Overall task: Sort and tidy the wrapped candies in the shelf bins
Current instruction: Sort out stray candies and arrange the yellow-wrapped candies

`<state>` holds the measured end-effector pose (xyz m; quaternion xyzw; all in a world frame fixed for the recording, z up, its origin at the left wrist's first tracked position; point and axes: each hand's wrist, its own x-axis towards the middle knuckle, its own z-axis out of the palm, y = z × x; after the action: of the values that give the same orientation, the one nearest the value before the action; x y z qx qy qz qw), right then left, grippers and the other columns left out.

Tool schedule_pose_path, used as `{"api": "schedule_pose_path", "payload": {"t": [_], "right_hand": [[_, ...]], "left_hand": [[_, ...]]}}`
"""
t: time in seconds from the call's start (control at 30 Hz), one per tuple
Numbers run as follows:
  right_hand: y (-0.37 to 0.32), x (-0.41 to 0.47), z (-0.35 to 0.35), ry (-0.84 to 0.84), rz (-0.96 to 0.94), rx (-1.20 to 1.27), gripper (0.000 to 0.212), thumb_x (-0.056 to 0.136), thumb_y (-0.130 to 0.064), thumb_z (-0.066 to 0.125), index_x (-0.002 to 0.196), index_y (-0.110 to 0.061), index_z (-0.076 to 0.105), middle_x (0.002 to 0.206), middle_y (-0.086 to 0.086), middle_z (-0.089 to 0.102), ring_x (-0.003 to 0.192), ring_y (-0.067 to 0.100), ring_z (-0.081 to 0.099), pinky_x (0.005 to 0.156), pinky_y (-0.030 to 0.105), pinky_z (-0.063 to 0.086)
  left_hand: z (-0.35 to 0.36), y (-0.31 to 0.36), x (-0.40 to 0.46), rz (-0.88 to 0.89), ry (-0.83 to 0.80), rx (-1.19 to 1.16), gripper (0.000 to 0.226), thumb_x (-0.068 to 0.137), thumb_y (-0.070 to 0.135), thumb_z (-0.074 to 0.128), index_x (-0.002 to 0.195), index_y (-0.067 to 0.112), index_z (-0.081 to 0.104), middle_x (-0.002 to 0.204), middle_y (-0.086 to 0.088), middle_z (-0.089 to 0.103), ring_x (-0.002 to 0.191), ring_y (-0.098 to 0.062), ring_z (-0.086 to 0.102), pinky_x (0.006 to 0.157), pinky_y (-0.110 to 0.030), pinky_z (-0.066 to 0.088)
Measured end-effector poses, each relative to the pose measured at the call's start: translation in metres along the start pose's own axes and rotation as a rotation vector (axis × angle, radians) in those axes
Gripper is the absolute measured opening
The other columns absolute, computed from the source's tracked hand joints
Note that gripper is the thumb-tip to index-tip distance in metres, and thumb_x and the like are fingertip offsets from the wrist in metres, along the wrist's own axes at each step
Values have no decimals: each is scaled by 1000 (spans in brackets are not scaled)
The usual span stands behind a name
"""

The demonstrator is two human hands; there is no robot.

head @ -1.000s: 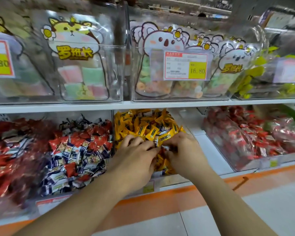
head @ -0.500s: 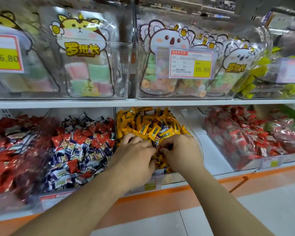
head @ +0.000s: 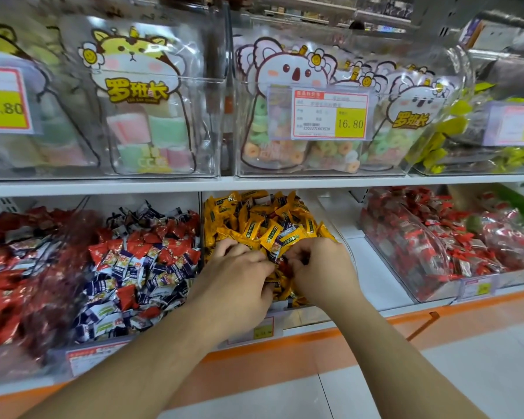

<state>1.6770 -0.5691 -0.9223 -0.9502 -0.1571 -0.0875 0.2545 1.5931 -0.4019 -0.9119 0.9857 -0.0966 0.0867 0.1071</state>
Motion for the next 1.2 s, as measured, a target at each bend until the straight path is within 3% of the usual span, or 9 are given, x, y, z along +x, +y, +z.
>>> {"api": "schedule_pose_path", "payload": {"t": [0.1,0.23,0.5,0.67,0.8,0.9,1.0,1.13,1.2], "right_hand": [[-4,-2,-4,-58,-13,0,20,80,-21,73,90,-36,79,75,-18,68,87,14,64,78,34,59],[-9,-5,-6,-24,-58,-86,9,82,-28,78,83,-36,81,77,-15,70,93,16,60,77,34,57],[-4,-1,-1,13,7,-48,19,83,-16,66,68,-27,70,68,-12,67,69,12,63,61,36,59],[-8,-1,-23,-11,106,133,23,89,-11,64,73,-26,69,70,-9,69,64,10,65,56,35,59],[-21,-3,-56,15,113,368,22,93,-11,71,75,-24,73,68,1,69,51,10,57,43,19,44],[-39,-12,-68,-111,79,625,18,92,-11,74,77,-20,77,73,23,65,56,15,50,54,27,44],[-63,-21,-62,-232,86,800,14,92,-10,75,81,-17,78,73,26,64,65,22,53,67,36,47],[-95,-33,-44,-294,167,890,12,93,-9,73,84,-14,79,76,8,75,70,15,66,69,30,55],[-115,-42,-32,-308,181,901,11,94,-8,72,86,-11,78,78,11,75,70,15,67,69,32,56]], "left_hand": [[-1,0,0,1,-13,8,38,100,48,44,128,32,64,129,19,60,125,-12,45,121,-39,12],[-2,1,0,-1,-6,0,39,100,47,44,130,32,64,130,18,60,126,-12,44,120,-38,11],[-1,-1,-1,7,8,1,38,100,47,43,127,33,64,126,19,61,122,-11,46,119,-37,11],[-5,1,-1,2,63,-100,34,101,42,48,130,35,62,129,22,59,125,-7,45,120,-34,15],[-20,1,-7,-104,192,-436,42,99,33,62,140,37,51,133,27,47,121,2,46,104,-24,43],[-35,-2,-15,-79,242,-509,58,94,38,71,145,43,44,137,32,38,123,8,45,98,-11,40],[-51,-8,-29,-69,250,-539,57,92,43,74,143,48,50,135,34,49,121,12,48,95,-6,41],[-66,-22,-60,-181,253,-580,39,92,39,74,130,43,66,109,26,69,99,8,63,87,-19,54],[-71,-32,-78,-263,241,-627,30,93,36,74,122,42,71,103,25,73,94,7,67,84,-24,57]]}}
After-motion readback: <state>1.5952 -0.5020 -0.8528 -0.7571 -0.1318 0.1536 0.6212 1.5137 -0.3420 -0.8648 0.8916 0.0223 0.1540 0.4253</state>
